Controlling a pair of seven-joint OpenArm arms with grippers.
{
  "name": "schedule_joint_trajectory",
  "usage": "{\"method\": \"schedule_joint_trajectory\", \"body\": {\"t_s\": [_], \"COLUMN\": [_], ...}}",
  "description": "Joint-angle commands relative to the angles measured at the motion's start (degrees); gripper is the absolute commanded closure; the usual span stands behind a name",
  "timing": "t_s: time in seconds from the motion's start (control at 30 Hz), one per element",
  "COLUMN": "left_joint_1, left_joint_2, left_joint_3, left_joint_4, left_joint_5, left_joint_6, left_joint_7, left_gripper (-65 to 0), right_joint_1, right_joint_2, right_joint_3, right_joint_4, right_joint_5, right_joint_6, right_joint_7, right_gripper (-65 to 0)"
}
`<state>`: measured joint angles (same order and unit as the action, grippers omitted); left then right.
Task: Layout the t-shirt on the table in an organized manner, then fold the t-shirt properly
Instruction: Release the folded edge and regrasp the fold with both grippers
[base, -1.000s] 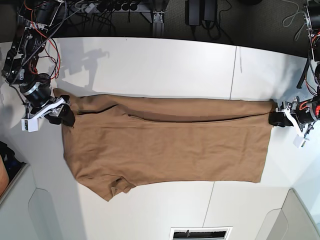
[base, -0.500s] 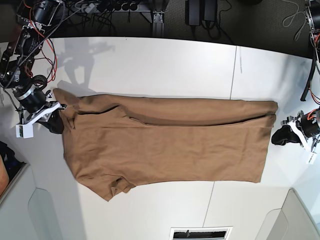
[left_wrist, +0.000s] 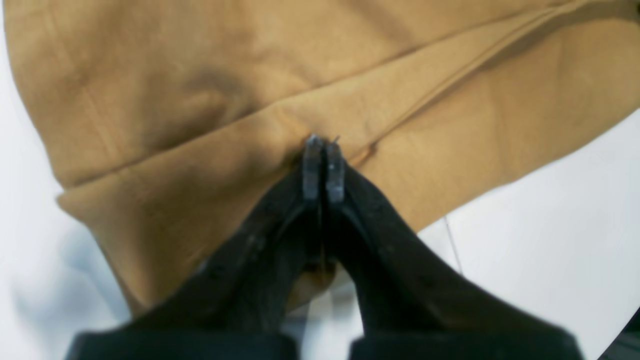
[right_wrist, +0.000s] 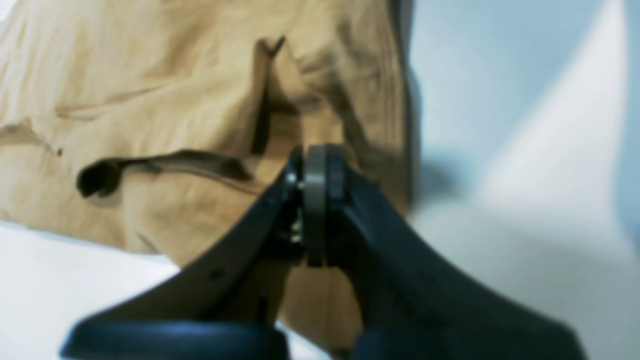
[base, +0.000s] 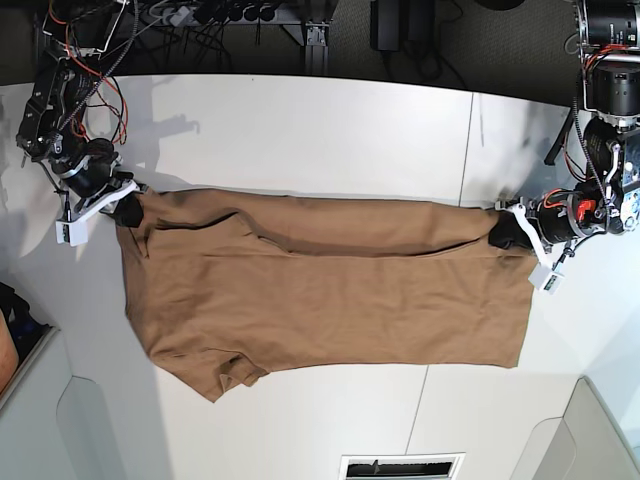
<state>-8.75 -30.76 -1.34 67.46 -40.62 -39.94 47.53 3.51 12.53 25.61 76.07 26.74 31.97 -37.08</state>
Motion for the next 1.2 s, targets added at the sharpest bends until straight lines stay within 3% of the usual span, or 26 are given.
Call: {"method": "schedule_joint_trajectory", "body": {"t_s": [0.0, 0.17, 0.43, 0.6, 0.83, 0.97, 1.07, 1.17], "left_joint_1": [-0.59, 0.35, 9.18, 13.86, 13.88, 13.84, 13.42, 10.86], "left_joint_2": [-1.03, -3.82, -9.64, -9.53, -9.27, -8.85, -7.54, -5.16], "left_joint_3": [-0.04, -0.11, -0.37, -3.39, -14.27, -14.27, -12.94, -11.45], "left_joint_4": [0.55, 4.07, 13.77, 16.41, 22.97, 22.08, 19.34, 14.19], "left_joint_5": [0.7, -3.65, -6.32, -7.34, -9.77, -9.25, -5.03, -1.57], "left_joint_6": [-0.06, -0.06, -0.06, -0.06, -0.06, -0.06, -0.06, -0.06], "left_joint_7": [1.92, 5.7, 6.32, 6.27, 6.51, 4.42, -0.79, -1.46], "left_gripper": [0.0, 0.0, 0.0, 0.0, 0.0, 0.0, 0.0, 0.0], "right_joint_1": [0.72, -1.36, -11.5, -16.92, -17.33, -14.58, -9.99, -5.01], "right_joint_2": [0.83, 1.2, 2.75, 4.15, 4.15, 4.09, 4.11, 4.13], "right_joint_3": [0.15, 0.26, 0.31, 0.52, 2.47, 2.45, 2.12, 0.7], "right_joint_4": [1.2, 6.51, 15.21, 18.71, 23.98, 23.28, 20.09, 14.32], "right_joint_5": [0.85, 4.35, 7.23, 9.99, 11.34, 11.08, 7.74, 4.92], "right_joint_6": [0.22, 0.22, 0.22, 0.24, 0.22, 0.22, 0.22, 0.2], "right_joint_7": [-0.59, -6.93, -7.72, -7.32, -6.6, -3.82, -3.61, -3.61], "right_gripper": [0.0, 0.0, 0.0, 0.0, 0.0, 0.0, 0.0, 0.0]}}
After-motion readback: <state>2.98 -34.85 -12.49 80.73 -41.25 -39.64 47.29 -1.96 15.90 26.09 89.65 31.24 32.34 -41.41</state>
